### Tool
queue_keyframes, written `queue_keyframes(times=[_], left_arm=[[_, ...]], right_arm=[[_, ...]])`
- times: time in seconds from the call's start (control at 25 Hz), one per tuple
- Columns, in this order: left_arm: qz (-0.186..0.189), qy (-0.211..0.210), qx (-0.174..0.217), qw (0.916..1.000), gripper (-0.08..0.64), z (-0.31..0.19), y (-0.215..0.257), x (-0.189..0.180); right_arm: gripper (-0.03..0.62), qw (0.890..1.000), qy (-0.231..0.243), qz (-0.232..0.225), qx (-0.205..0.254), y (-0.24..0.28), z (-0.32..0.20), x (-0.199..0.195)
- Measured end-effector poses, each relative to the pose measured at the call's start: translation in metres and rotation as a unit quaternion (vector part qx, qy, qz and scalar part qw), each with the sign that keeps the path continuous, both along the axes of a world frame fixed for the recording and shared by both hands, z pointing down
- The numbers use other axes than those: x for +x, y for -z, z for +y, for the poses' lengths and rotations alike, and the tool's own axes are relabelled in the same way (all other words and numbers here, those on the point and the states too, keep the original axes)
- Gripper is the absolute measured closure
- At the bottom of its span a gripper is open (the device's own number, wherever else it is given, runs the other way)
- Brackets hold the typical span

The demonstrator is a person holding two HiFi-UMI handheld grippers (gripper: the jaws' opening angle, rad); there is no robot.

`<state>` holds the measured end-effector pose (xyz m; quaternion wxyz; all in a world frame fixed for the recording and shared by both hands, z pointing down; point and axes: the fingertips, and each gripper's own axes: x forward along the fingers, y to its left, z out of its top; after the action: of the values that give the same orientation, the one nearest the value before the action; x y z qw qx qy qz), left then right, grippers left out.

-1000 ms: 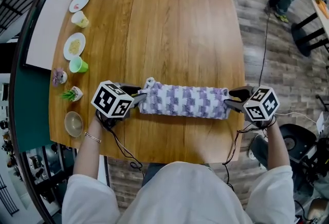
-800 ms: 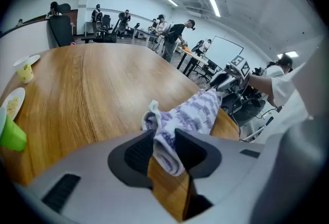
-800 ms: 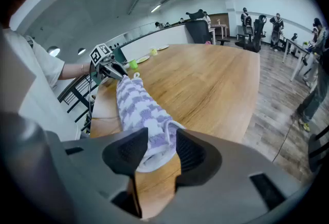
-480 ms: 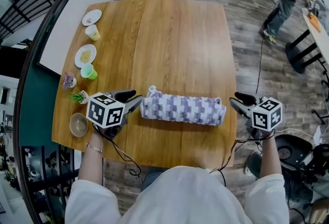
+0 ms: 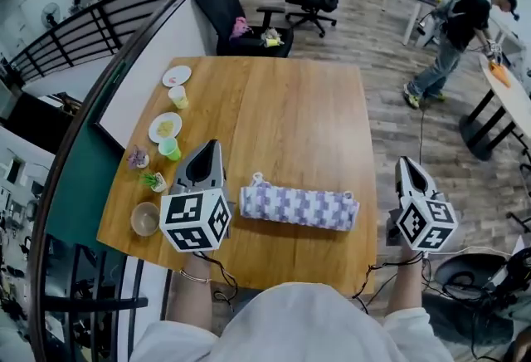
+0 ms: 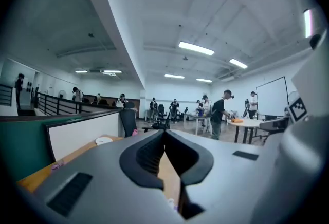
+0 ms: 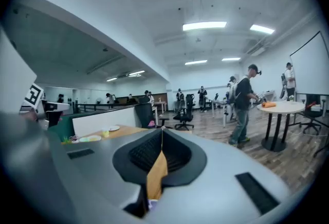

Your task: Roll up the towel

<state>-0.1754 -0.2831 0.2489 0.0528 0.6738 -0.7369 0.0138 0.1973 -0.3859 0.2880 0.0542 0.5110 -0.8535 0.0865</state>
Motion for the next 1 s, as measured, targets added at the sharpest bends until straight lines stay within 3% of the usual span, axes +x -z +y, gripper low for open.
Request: queue_keyframes(times=[0.2, 0.44, 0.72, 1.0], left_arm=[[0.003, 0.014, 0.053, 0.9985, 0.555, 0.021, 0.016, 0.014], [-0.03, 0.047, 0.03, 0.998, 0.557, 0.027, -0.008, 0.005], [-0.021, 0.04, 0.041, 0.9981, 0.557, 0.023, -0.003, 0.0], [-0.015, 0.032, 0.037, 0.9987, 0.557, 0.019, -0.007, -0.007]], right_arm=[[0.592, 0.997, -0.06, 0.002, 0.053, 0.023, 0.022, 0.015], [0.592, 0.994, -0.079, 0.019, 0.071, 0.014, 0.031, 0.014], [0.594, 0.99, -0.1, 0.031, 0.098, 0.02, 0.031, 0.015], [0.594, 0.989, -0.104, 0.041, 0.097, 0.02, 0.031, 0.008]])
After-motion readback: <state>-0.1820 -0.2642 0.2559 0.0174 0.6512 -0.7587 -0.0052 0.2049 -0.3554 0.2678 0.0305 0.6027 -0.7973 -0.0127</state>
